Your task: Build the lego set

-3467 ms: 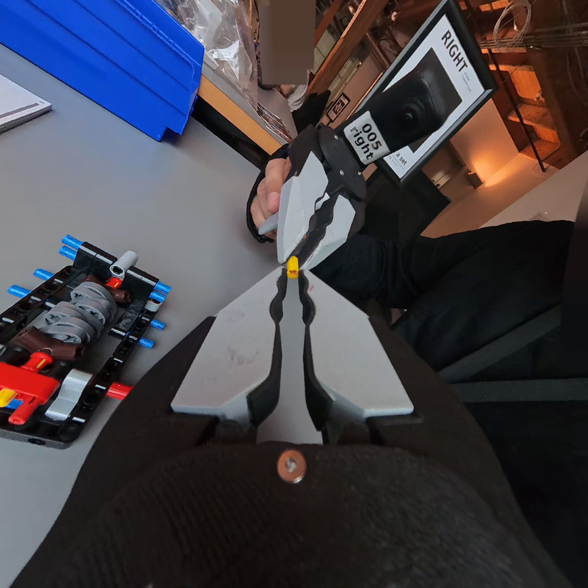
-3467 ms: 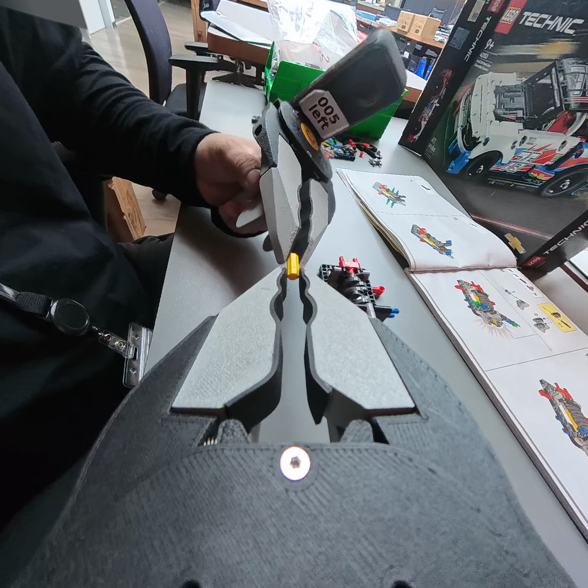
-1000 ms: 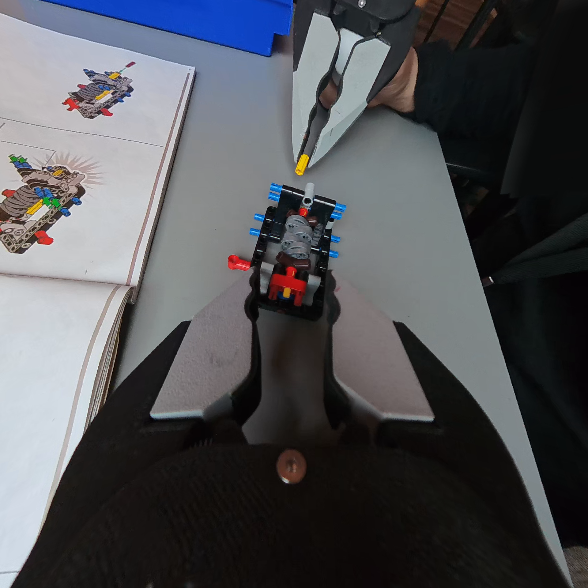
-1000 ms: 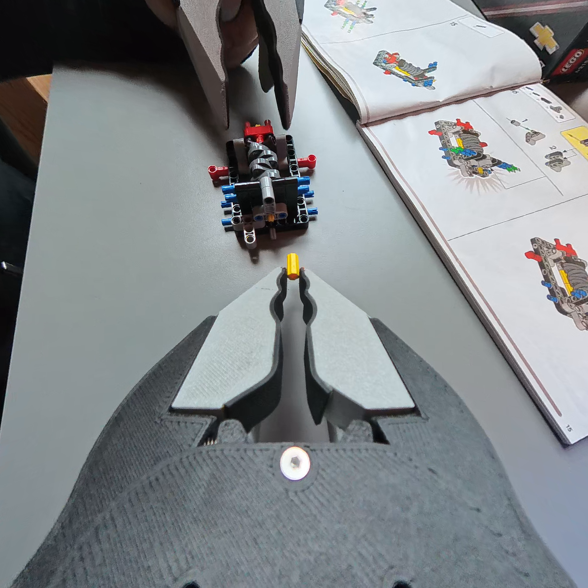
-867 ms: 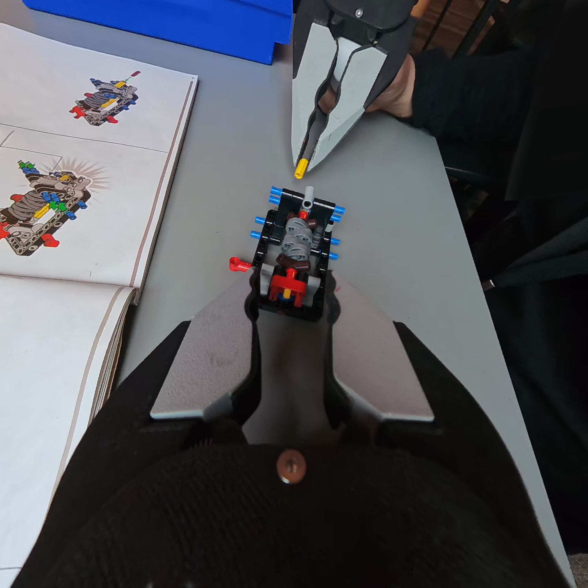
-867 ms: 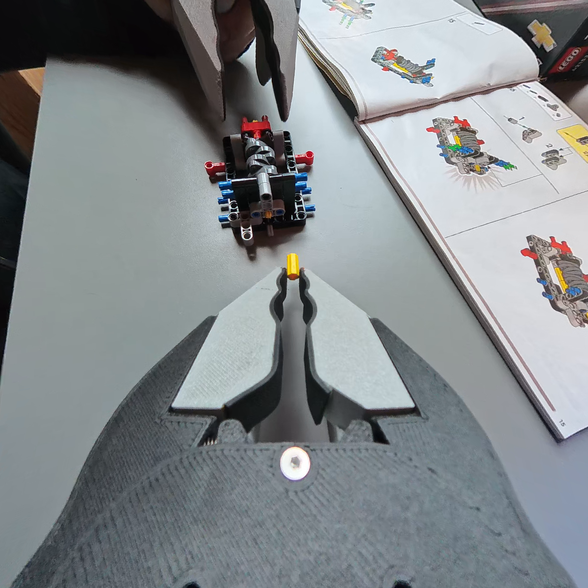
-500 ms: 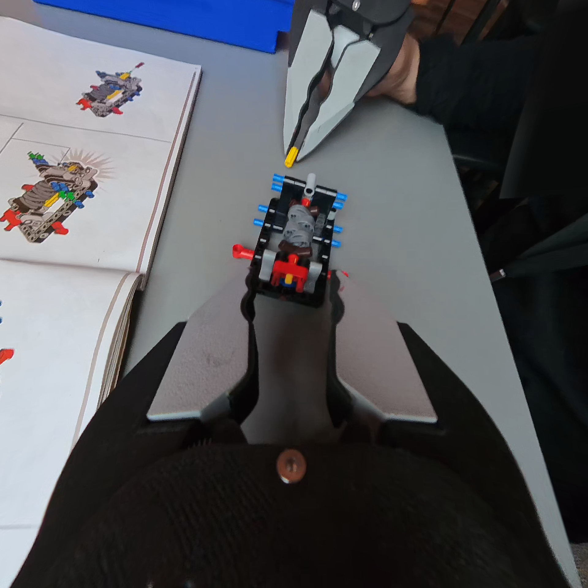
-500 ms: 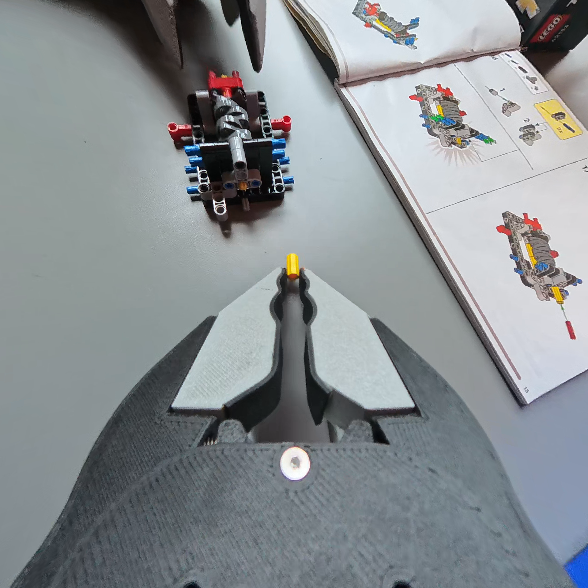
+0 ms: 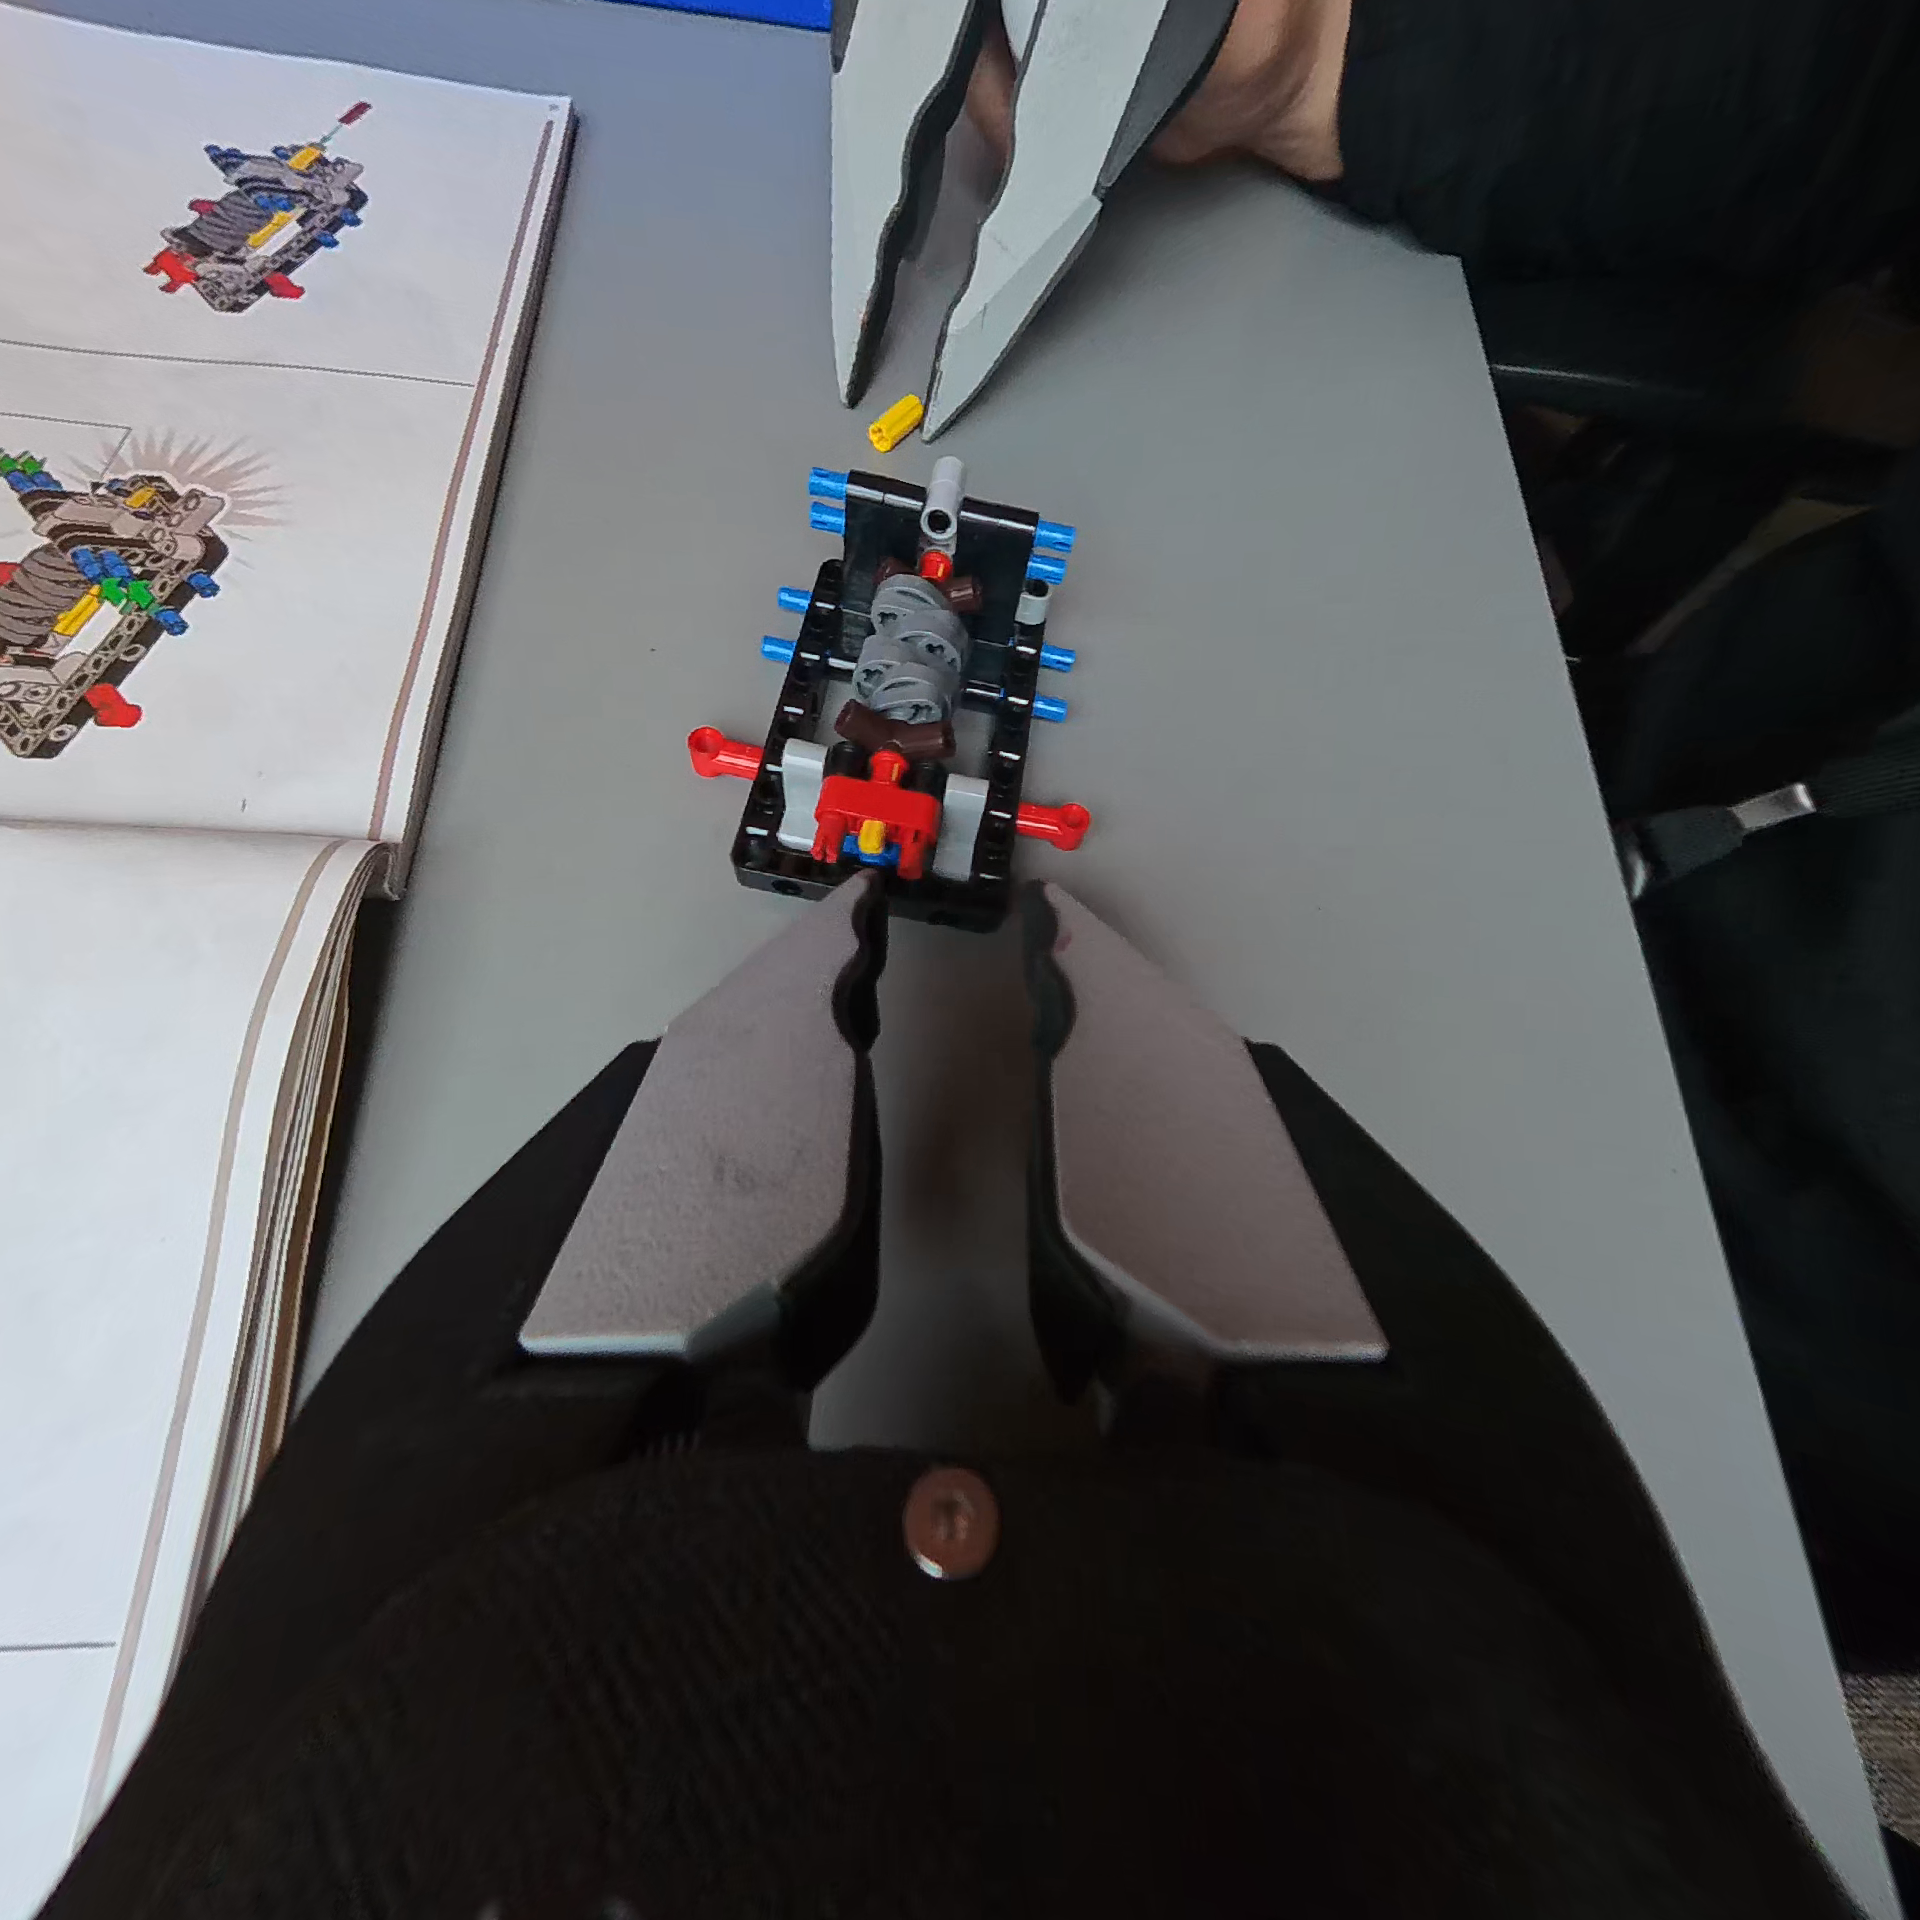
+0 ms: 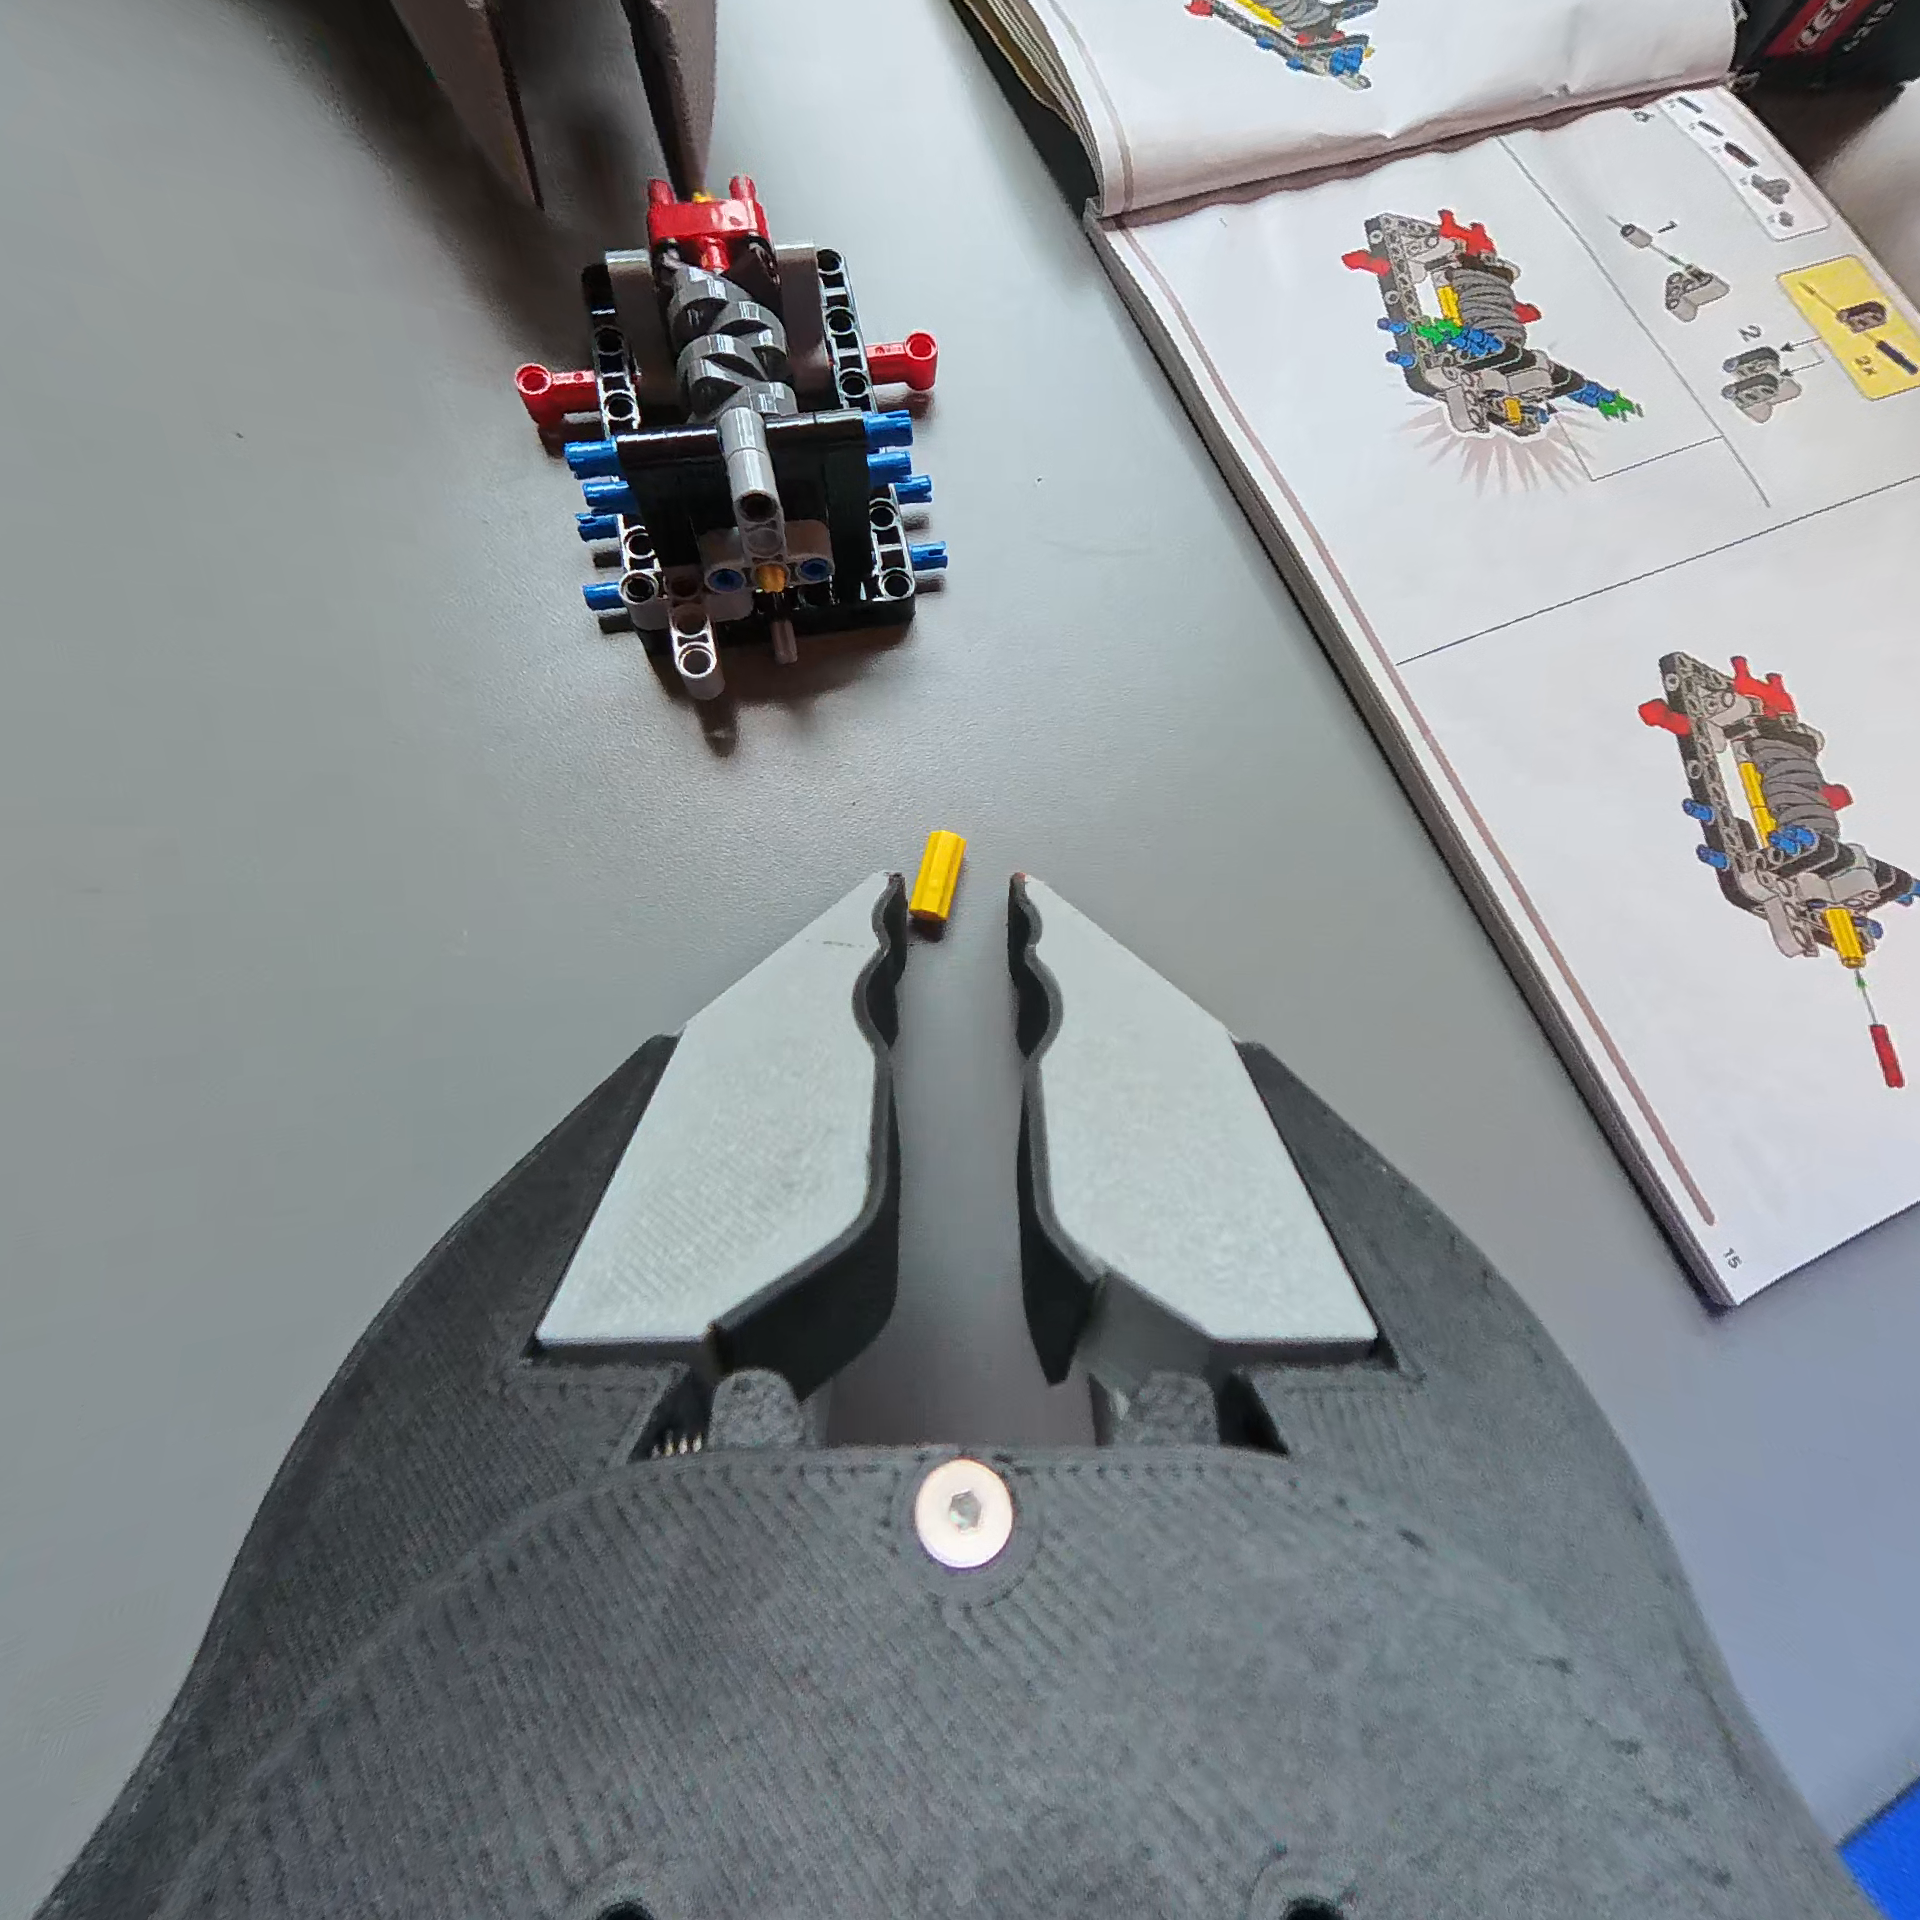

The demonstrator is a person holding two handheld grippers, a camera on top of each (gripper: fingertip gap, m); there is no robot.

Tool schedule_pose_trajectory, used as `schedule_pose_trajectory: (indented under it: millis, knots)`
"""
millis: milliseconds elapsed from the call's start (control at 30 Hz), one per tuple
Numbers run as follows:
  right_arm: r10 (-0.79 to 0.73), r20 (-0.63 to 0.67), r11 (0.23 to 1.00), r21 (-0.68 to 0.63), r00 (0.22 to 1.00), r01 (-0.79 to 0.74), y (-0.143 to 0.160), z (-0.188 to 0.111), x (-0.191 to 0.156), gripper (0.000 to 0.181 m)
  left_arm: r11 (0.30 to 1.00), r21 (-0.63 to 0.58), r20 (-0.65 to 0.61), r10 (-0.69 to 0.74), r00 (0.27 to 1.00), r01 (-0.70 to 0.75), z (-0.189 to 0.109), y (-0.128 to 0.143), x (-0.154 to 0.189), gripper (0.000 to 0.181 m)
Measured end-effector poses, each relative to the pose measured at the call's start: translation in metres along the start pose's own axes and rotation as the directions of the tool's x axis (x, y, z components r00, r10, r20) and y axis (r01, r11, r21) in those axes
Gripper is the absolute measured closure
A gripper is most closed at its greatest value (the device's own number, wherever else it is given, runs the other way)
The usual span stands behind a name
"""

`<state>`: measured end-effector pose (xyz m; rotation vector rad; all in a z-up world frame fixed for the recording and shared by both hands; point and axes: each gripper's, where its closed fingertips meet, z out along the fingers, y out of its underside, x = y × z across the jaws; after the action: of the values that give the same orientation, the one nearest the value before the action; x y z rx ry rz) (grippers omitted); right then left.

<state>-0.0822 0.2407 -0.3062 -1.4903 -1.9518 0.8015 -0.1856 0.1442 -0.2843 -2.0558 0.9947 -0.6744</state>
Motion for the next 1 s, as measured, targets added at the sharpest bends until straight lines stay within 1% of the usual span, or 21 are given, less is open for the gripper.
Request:
schedule_pose_trajectory:
  millis: [133, 433, 633, 833, 1000]
  knots:
    - [-0.009, -0.006, 1.000, 0.001, 1.000, 0.009, 0.000, 0.000, 0.000, 0.165, 1.000, 0.000, 0.008, 0.016, 1.000, -0.016, 0.000, 0.000, 0.001, 0.158]
    - [-0.023, 0.001, 1.000, 0.003, 1.000, 0.023, 0.001, -0.002, -0.002, 0.163, 1.000, 0.010, 0.009, -0.013, 1.000, 0.013, -0.001, -0.001, -0.002, 0.157]
    - [-0.040, 0.003, 0.999, 0.008, 0.999, 0.040, 0.001, -0.003, -0.004, 0.157, 0.999, 0.022, -0.012, -0.033, 0.999, 0.033, -0.002, -0.002, -0.001, 0.157]
    - [-0.058, -0.057, 0.998, 0.014, 0.997, 0.059, 0.001, -0.005, -0.001, 0.145, 0.998, 0.056, 0.025, -0.038, 0.999, 0.036, -0.006, -0.005, -0.005, 0.158]
    - [-0.041, -0.168, 0.997, 0.053, 0.985, 0.051, -0.003, -0.013, 0.008, 0.140, 0.997, 0.049, 0.008, -0.067, 0.998, 0.067, -0.005, -0.003, 0.000, 0.156]
